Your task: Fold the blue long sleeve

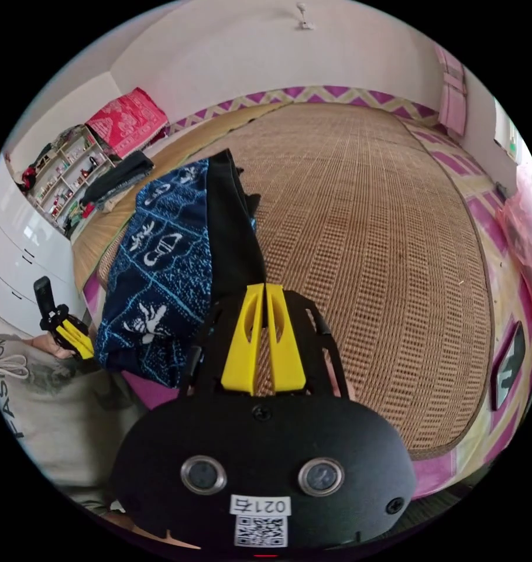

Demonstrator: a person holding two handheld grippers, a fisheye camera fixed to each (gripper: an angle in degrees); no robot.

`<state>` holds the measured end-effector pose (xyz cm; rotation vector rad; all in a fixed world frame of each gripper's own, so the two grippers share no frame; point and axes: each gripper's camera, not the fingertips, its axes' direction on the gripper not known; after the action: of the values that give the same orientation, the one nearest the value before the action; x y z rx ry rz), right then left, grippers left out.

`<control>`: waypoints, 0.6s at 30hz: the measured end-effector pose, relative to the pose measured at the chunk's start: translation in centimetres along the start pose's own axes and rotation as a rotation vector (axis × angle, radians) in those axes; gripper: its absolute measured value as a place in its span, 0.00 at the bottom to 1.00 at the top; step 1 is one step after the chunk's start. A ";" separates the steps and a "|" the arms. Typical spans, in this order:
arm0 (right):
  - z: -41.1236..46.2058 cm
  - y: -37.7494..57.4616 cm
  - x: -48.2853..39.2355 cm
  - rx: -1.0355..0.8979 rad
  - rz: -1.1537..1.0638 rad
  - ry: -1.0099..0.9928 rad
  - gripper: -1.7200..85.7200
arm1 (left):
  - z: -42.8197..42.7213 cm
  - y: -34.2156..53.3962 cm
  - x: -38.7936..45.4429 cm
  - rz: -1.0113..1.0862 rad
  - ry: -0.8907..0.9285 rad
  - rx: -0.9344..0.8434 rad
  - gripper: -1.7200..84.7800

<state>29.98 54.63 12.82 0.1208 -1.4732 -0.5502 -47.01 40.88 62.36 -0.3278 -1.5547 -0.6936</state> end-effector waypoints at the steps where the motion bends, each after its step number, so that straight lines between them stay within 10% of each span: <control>1: 0.7 0.1 0.4 -0.057 -0.003 0.012 0.04 | -0.2 0.0 0.3 0.004 0.021 -0.002 0.06; 10: -5.9 5.3 0.1 0.040 0.010 0.102 0.09 | -3.7 0.8 0.0 -0.062 0.105 0.102 0.10; 18: -2.5 10.7 9.8 0.059 0.346 -0.443 0.10 | -4.0 2.6 -3.9 -0.314 0.297 0.143 0.20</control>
<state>35.36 59.23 25.70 -0.2220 -1.8913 -0.2577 -41.83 41.23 59.03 0.1272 -1.3731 -0.8274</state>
